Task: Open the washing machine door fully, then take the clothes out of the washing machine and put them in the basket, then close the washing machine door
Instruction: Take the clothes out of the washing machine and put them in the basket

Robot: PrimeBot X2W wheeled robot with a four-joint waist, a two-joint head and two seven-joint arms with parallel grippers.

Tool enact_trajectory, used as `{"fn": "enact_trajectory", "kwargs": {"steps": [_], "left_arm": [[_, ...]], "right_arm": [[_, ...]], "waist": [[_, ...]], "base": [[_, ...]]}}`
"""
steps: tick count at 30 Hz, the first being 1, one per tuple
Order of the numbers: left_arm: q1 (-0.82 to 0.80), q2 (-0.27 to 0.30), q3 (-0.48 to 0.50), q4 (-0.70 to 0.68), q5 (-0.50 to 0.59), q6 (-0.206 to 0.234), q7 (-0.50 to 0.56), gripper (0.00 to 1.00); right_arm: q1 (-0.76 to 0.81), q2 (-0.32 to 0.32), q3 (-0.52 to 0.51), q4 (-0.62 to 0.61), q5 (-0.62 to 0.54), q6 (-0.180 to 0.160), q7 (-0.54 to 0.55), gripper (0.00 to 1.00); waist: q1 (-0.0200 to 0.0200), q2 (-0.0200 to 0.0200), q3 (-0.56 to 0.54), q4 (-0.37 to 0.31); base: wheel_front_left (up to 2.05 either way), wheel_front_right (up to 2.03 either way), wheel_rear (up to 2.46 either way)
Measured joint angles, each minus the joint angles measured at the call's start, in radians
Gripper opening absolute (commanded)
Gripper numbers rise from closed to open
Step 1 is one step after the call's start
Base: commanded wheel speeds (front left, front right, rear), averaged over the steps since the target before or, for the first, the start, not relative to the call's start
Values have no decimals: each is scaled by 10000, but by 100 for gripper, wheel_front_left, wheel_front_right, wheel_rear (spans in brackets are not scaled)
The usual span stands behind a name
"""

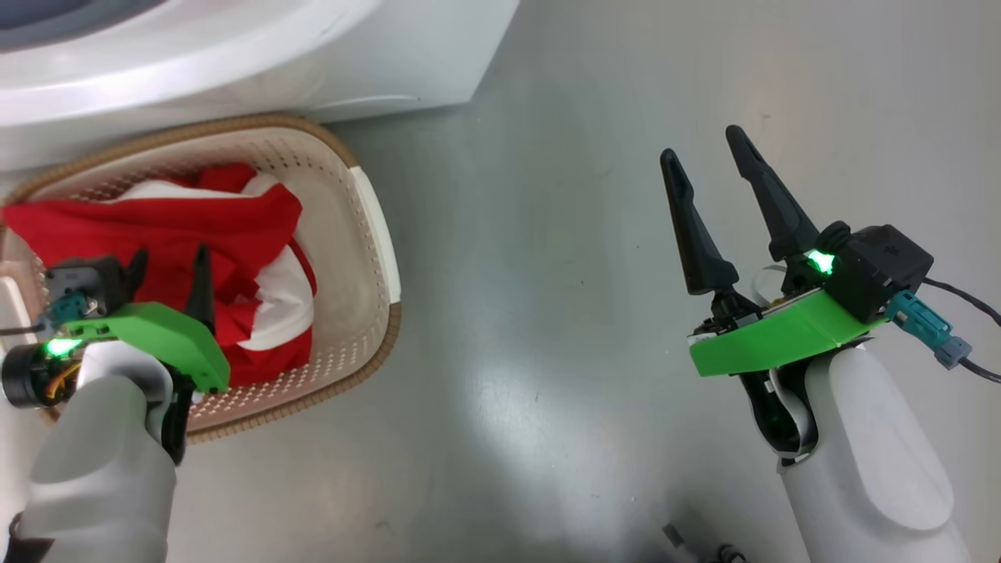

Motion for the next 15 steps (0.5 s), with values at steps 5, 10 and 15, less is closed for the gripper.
{"fn": "enact_trajectory", "kwargs": {"steps": [5,10,15], "left_arm": [[480,-15,-33,-479,-203,0,0,100],[860,-40,-31,-1034,-407,0,0,100],[1236,-105,67,-1628,-633,0,0,100]], "right_arm": [[36,-21,-17,65,2,0,0,100],[268,-100,-46,117,2,0,0,100],[419,-180,-50,224,4,0,0,100]], "waist": [[0,0,-323,90],[0,0,-641,208],[0,0,-980,319]], "base": [[0,0,0],[0,0,0],[0,0,0]]}}
